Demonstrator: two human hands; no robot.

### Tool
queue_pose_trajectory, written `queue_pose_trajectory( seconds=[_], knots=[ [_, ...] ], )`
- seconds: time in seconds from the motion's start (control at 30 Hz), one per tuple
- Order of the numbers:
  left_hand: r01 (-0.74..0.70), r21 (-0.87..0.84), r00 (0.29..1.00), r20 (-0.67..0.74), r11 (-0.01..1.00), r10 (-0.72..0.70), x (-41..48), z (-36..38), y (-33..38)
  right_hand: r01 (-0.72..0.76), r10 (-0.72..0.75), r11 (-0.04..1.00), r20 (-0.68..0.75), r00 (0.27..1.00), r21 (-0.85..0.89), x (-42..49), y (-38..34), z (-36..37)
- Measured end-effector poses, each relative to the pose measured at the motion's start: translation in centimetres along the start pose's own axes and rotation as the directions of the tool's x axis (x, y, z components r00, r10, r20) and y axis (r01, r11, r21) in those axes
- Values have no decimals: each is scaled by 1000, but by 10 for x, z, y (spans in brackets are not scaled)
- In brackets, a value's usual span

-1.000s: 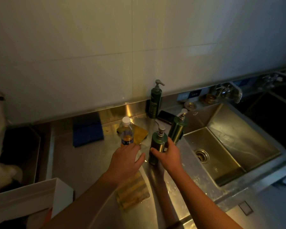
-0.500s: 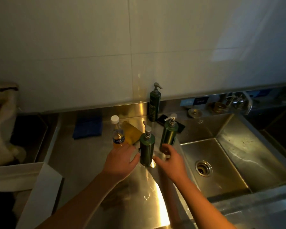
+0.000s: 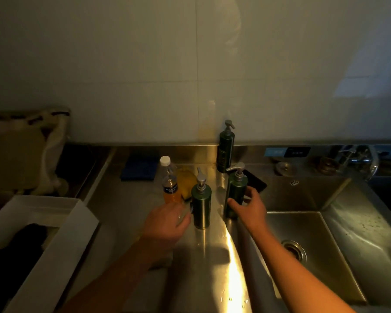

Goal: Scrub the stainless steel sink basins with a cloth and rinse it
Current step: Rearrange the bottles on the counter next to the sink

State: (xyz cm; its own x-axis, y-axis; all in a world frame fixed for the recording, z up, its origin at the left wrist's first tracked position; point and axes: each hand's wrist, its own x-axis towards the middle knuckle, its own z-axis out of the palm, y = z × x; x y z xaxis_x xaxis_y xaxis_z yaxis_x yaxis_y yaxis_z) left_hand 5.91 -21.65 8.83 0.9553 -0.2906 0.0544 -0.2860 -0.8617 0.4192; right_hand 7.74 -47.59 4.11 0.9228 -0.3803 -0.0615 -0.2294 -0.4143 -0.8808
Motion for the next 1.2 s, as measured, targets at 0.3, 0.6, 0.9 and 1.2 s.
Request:
queue_pose_trajectory(
  seconds=[0.3, 0.6, 0.9, 1.2],
  knots=[
    [27, 46, 997, -68, 999, -23, 5, -19, -12, 38, -35, 998, 61, 998, -47, 21, -9, 12],
    [-80, 95, 984, -153, 992, 94, 13, -5, -17, 80, -78, 996, 49, 996, -31, 24, -13, 15],
    [-81, 122, 975, -196, 989, 104, 17, 12, -22, 82, -79, 995, 69, 994, -50, 63, -25, 14],
    [-95, 100, 957, -264, 990, 119, 22, 5, -46, 83, -78, 996, 139, 987, -32, 74, -36, 50]
  ],
)
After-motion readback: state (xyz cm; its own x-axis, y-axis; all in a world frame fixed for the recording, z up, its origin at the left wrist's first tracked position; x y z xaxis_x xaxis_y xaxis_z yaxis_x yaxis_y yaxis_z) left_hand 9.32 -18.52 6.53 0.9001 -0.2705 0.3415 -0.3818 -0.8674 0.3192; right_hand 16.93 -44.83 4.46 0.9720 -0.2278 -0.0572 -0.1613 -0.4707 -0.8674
